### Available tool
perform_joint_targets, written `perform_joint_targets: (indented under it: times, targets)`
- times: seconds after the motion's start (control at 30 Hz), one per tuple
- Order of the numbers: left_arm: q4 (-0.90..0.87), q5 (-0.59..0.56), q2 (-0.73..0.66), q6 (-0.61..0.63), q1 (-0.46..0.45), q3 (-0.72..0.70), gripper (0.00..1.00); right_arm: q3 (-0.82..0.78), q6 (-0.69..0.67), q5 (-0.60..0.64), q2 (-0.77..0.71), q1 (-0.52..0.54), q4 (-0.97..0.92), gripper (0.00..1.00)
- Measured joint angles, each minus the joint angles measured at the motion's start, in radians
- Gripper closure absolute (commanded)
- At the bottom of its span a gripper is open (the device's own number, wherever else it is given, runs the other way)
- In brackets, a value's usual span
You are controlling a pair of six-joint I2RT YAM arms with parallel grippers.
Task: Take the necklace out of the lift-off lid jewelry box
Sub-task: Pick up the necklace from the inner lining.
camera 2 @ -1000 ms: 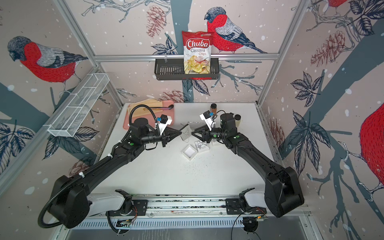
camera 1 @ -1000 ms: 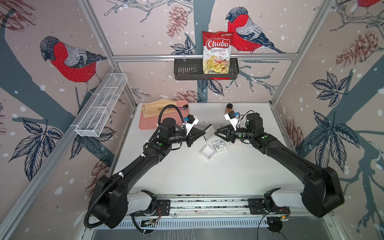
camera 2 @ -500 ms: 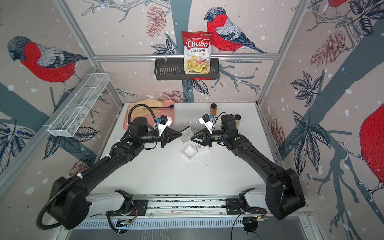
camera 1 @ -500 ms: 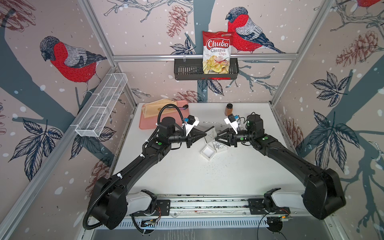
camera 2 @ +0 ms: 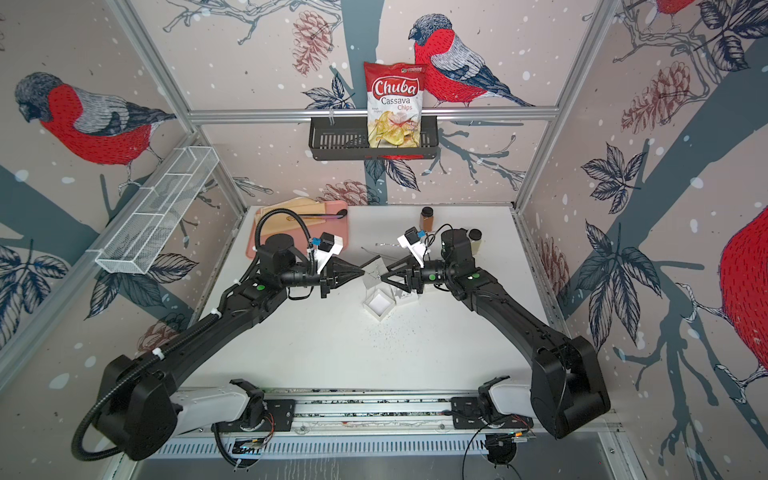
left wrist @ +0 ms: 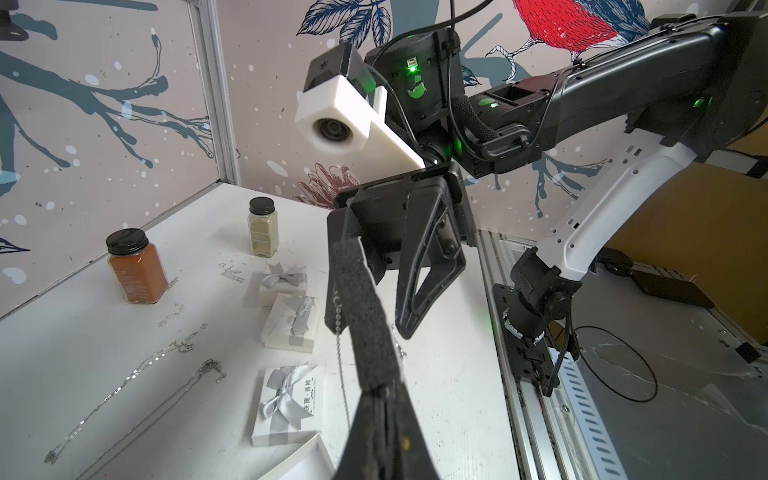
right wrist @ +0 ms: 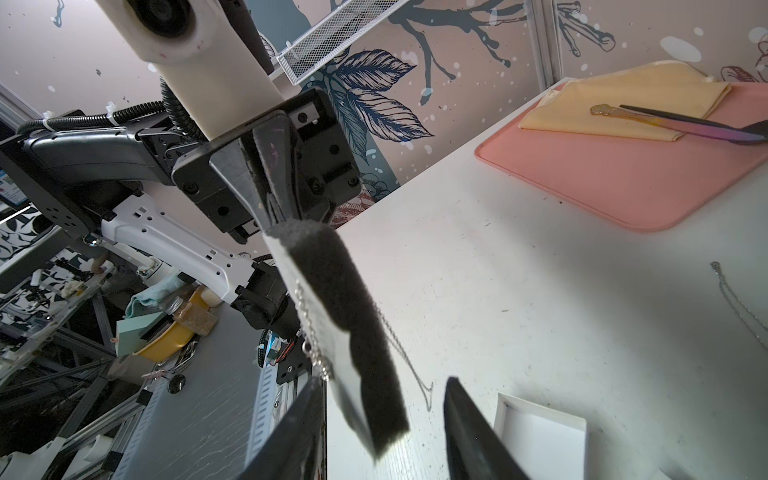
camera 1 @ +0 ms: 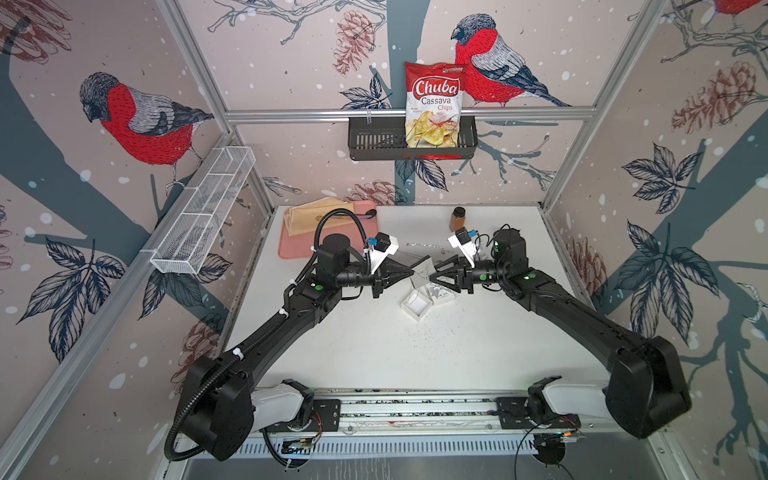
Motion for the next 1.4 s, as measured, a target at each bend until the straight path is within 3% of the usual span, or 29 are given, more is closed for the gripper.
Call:
perform_joint_targets:
  times: [0.1, 0.23, 0.37, 0.4, 0.43, 0.5, 0.6, 0.77, 0.9, 1.07, 1.4]
  targets:
    - [0.000, 0.004, 0.000, 0.000, 0.000, 0.000, 1.00, 0.000, 0.000, -0.024, 0.001, -0.001, 0.004, 0.65]
    - [0.000, 0.006, 0.001, 0.000, 0.000, 0.000, 1.00, 0.000, 0.000, -0.063, -0.003, 0.001, 0.007, 0.86]
    - [0.000, 0.006, 0.005, 0.000, 0.000, 0.000, 1.00, -0.002, 0.000, -0.082, -0.021, 0.000, 0.007, 0.95]
    - [0.000, 0.005, 0.005, 0.000, 0.000, 0.000, 0.96, -0.002, 0.000, -0.081, -0.023, 0.000, 0.007, 0.96]
    - [0.000, 0.003, 0.006, 0.000, 0.000, 0.000, 0.77, -0.003, 0.000, -0.080, -0.024, 0.000, 0.007, 0.98]
    - [0.001, -0.012, 0.007, 0.000, 0.000, 0.000, 0.63, -0.004, 0.000, -0.072, -0.027, 0.000, 0.008, 1.00]
    - [0.000, -0.080, 0.005, -0.020, 0.000, 0.000, 0.63, -0.006, 0.016, -0.018, -0.039, -0.005, 0.013, 1.00]
    - [0.018, -0.311, -0.089, -0.024, -0.024, -0.050, 0.57, 0.006, 0.102, 0.092, -0.032, -0.042, 0.039, 1.00]
    - [0.029, -0.500, -0.144, 0.023, -0.105, -0.083, 0.57, 0.027, 0.164, 0.149, -0.013, -0.039, 0.038, 1.00]
    - [0.032, -0.702, -0.108, 0.132, -0.267, -0.056, 0.63, 0.045, 0.194, 0.188, 0.004, -0.029, 0.037, 1.00]
    - [0.029, -0.859, 0.018, 0.249, -0.342, 0.023, 0.66, 0.043, 0.211, 0.206, 0.003, 0.008, 0.034, 1.00]
